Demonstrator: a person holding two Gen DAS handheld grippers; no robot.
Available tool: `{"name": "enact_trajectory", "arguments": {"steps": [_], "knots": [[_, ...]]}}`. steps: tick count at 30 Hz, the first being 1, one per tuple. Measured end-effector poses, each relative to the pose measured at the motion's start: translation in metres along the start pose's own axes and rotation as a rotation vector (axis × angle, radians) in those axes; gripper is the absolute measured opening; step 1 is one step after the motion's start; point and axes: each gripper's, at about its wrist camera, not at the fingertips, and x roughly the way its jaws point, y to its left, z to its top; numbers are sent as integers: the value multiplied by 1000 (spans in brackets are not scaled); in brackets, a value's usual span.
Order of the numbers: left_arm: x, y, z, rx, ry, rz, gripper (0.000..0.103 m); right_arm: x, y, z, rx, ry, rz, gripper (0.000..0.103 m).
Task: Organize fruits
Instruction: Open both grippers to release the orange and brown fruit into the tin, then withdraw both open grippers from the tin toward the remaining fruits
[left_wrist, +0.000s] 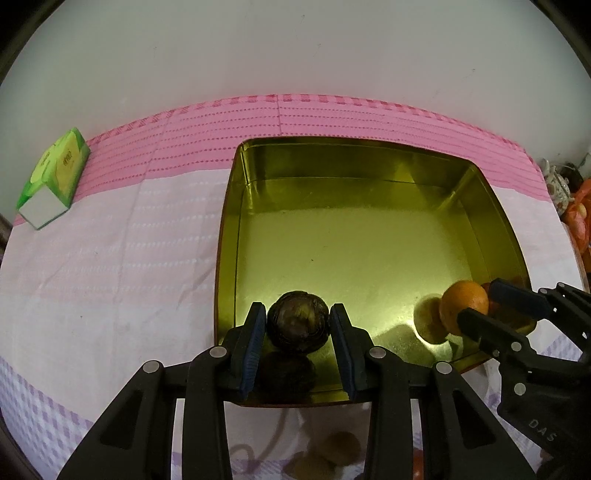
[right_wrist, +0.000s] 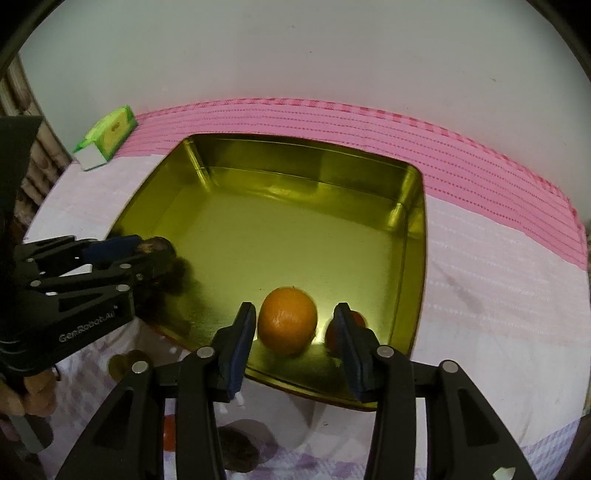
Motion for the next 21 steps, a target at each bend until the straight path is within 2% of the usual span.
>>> {"name": "enact_trajectory", "arguments": {"steps": [12, 21], "knots": [[-24, 1, -8, 0, -37, 7, 37, -19, 7, -5, -8, -25, -6, 40], [-68, 4, -34, 20, -90, 8, 37, -54, 13, -24, 4, -61, 14, 40]]}}
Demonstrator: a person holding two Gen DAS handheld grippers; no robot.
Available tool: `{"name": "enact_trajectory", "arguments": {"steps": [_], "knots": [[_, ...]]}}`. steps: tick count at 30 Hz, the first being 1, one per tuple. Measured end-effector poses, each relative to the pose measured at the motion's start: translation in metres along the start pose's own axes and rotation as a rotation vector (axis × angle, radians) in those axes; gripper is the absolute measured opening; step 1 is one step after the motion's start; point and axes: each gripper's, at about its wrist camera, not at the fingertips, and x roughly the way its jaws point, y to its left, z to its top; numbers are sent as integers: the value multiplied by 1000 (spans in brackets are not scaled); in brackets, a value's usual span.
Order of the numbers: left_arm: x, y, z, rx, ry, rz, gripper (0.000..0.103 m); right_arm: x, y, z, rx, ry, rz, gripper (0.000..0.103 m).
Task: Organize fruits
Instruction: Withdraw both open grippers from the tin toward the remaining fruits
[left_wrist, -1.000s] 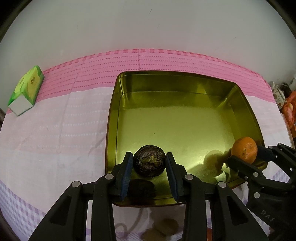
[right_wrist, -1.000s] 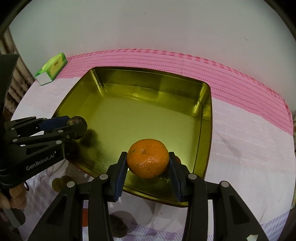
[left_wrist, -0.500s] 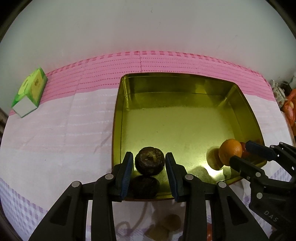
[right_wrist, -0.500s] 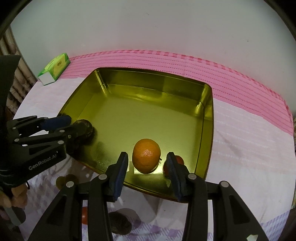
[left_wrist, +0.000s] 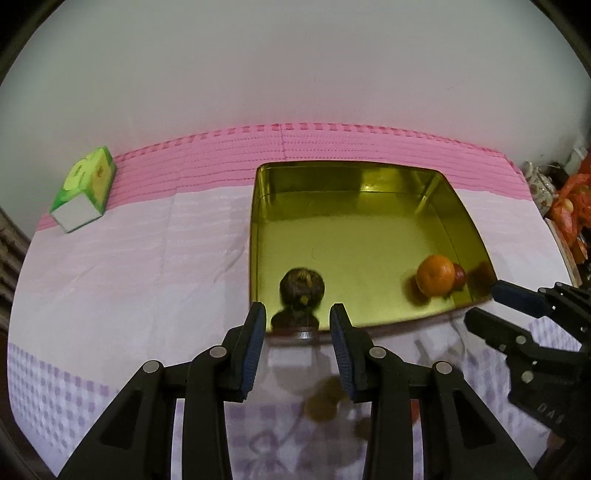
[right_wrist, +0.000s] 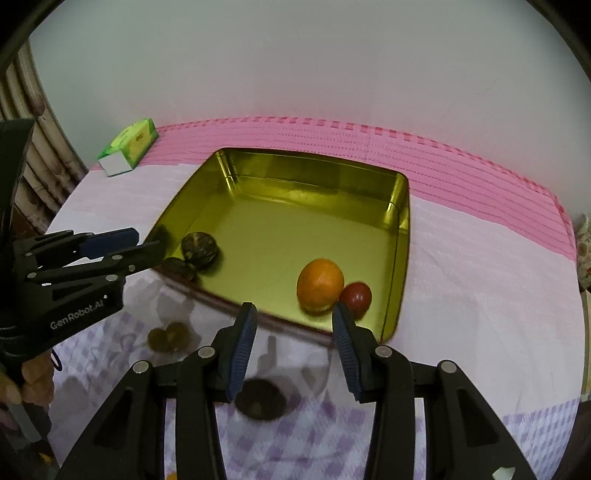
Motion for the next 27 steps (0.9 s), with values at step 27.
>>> {"name": "enact_trajectory", "arguments": {"steps": [27], "knots": [[10, 16, -98, -27, 122, 33, 37, -3, 8, -87, 28, 102, 34, 40]]}}
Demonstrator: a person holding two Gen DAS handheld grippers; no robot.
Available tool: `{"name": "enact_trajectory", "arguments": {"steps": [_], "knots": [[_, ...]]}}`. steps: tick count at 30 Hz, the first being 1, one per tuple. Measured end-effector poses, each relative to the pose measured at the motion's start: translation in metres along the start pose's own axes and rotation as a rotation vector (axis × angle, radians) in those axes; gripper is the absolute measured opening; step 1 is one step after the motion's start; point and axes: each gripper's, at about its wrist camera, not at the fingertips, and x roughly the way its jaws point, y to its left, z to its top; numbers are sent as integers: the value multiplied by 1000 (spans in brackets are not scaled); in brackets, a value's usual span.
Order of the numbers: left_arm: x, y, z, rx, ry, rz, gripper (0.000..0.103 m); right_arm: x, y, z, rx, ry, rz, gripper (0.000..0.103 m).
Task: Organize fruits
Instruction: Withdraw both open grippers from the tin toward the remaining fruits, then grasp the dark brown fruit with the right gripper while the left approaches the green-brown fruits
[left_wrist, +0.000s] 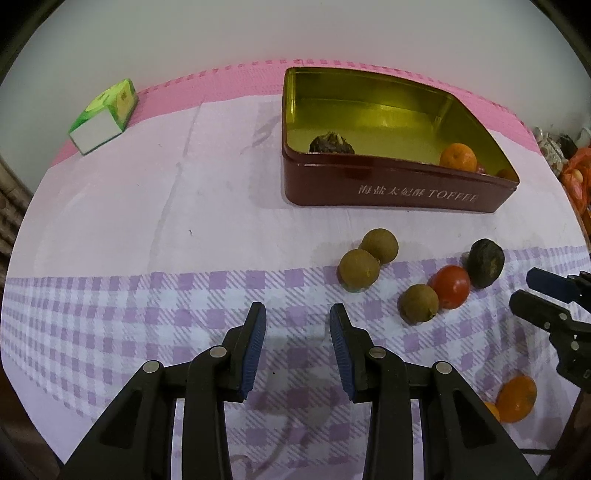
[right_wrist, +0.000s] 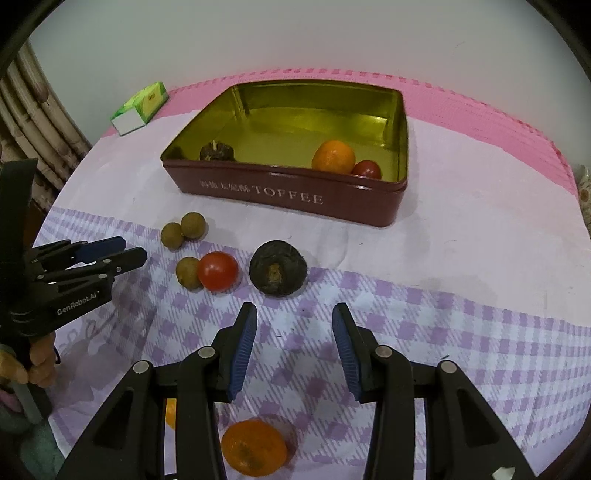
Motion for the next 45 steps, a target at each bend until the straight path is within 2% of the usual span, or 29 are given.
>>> {"name": "enact_trajectory", "arguments": {"steps": [21, 37, 45], "knots": [[19, -4, 13, 11, 17, -43, 37, 39, 18, 20, -54, 48, -18, 40], [22, -14, 15, 39, 20, -68, 37, 42, 20, 24, -87, 35, -43, 37], [21, -24, 15, 57, 20, -64, 37, 39, 15, 20, -50, 36, -59, 36]]}}
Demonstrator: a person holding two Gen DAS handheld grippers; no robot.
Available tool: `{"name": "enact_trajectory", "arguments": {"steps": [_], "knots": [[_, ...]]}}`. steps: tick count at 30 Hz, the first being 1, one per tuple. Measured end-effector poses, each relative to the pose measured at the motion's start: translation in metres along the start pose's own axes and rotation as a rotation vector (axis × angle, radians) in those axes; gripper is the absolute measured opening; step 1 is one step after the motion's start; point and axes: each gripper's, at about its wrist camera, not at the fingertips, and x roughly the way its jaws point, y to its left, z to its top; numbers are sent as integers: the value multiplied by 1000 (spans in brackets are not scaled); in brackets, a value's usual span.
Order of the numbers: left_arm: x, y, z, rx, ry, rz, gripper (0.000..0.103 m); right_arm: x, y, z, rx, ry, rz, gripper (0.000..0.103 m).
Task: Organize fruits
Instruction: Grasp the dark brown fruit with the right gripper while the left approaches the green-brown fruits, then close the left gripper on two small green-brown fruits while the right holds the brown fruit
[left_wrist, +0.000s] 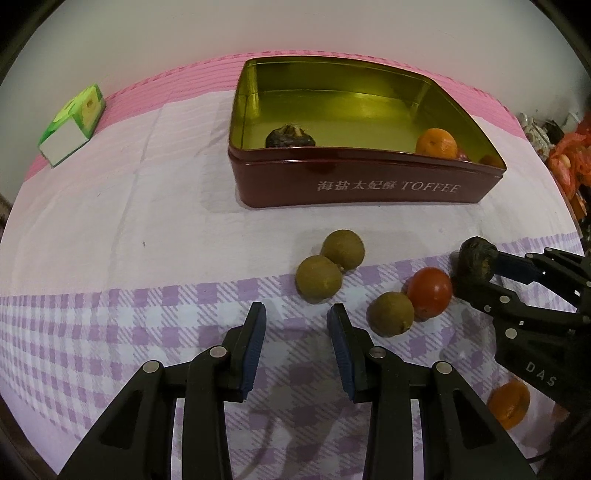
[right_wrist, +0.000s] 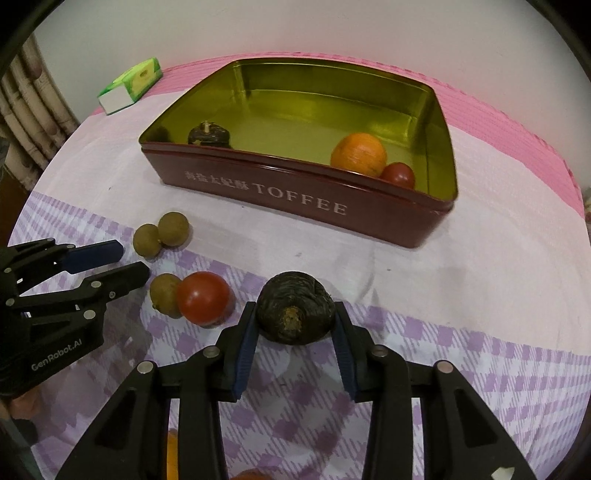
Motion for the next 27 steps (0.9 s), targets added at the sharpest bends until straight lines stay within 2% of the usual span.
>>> {"name": "enact_trajectory", "arguments": {"steps": [14, 27], "knots": [[1, -15, 4, 34, 0, -21, 37, -8, -26, -16, 70, -12, -4, 36], [7, -26, 30, 37, -5, -26, 37, -10, -32, -21, 84, -19, -2, 36]]}}
